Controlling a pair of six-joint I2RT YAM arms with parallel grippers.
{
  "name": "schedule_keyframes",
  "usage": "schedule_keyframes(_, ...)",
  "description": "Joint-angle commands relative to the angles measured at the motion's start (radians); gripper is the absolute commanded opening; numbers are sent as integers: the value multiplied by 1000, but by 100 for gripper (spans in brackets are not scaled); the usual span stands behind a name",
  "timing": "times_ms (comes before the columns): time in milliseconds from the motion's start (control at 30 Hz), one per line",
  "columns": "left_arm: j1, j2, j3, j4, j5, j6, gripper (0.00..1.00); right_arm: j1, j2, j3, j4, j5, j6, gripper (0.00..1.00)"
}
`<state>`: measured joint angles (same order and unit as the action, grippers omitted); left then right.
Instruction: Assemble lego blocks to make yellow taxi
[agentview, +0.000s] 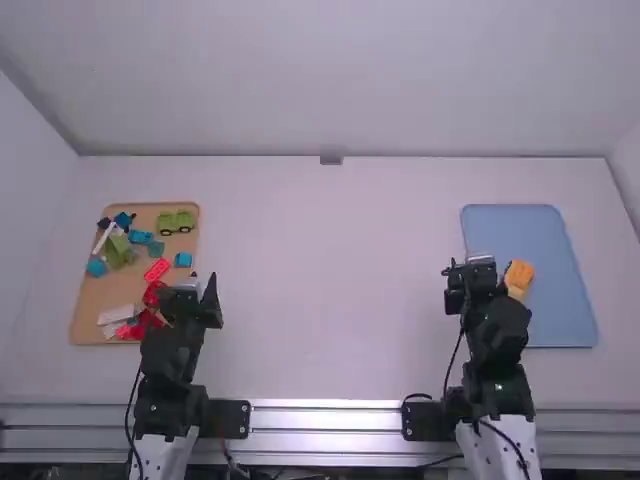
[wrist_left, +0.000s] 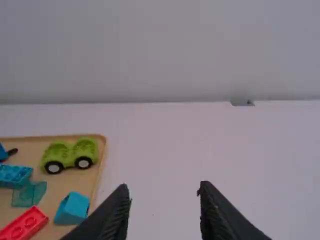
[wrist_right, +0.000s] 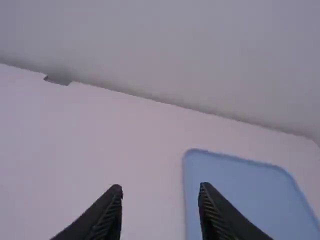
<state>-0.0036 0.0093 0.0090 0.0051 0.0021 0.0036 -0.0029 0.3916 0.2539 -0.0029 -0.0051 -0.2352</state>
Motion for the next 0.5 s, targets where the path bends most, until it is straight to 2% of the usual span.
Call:
schedule_keyframes(0, 4, -9, -9, -5, -2, -4, 32, 3, -57, -58, 3, 5, 116, 33)
schedule_keyframes(200, 4, -9, -9, -5, -2, -4, 20, 3, -173, -174, 3, 5, 232, 22)
schedule_keyframes(333, 4, -9, -9, -5, -2, -4, 14, 3, -241, -242, 3, 5, 235, 15)
schedule_keyframes(467, 4, -9, -9, -5, -2, -4, 9, 3, -292, -254, 3, 5, 235, 10)
